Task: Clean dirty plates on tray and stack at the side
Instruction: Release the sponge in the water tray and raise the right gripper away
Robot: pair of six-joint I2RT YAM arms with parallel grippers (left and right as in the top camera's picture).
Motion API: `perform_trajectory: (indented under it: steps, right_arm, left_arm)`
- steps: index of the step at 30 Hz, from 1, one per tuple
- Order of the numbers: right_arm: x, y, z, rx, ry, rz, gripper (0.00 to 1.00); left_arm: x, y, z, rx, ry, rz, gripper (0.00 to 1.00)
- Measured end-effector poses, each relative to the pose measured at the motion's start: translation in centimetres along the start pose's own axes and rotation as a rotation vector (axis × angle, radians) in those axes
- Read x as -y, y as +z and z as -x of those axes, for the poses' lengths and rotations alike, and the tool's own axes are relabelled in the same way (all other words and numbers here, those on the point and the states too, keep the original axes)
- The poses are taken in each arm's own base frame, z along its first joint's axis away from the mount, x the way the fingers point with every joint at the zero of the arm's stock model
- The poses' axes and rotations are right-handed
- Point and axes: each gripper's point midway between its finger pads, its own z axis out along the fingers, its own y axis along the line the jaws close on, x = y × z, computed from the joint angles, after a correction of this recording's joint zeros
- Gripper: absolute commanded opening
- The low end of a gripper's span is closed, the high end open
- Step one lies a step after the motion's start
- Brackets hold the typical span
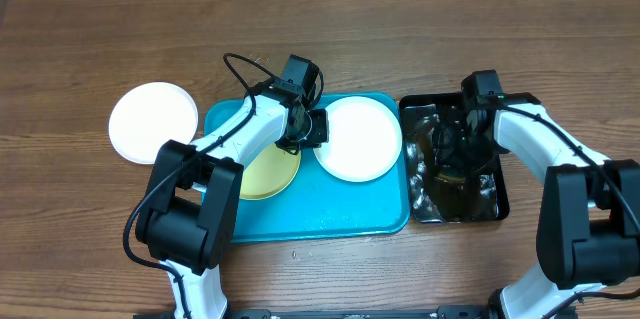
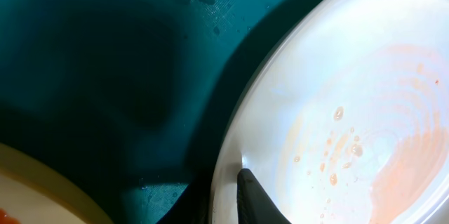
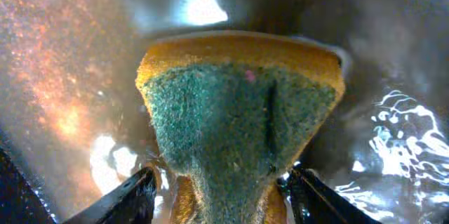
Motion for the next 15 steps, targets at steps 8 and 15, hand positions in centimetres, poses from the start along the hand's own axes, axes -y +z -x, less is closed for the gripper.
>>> perform_trajectory:
  steps: [8,15]
  right_arm:
    - [0.2,0.0,-0.2,-0.011,-0.007,-0.007,0.72]
    - [0.9,-0.2,-2.3,-0.098,-0.004,-0.036,0.26]
  left_arm:
    - [0.1,0.0,0.0,-0.001,0.002,0.0,0.17]
    - [0.1,0.0,0.0,0.0,0.002,-0.001,0.18]
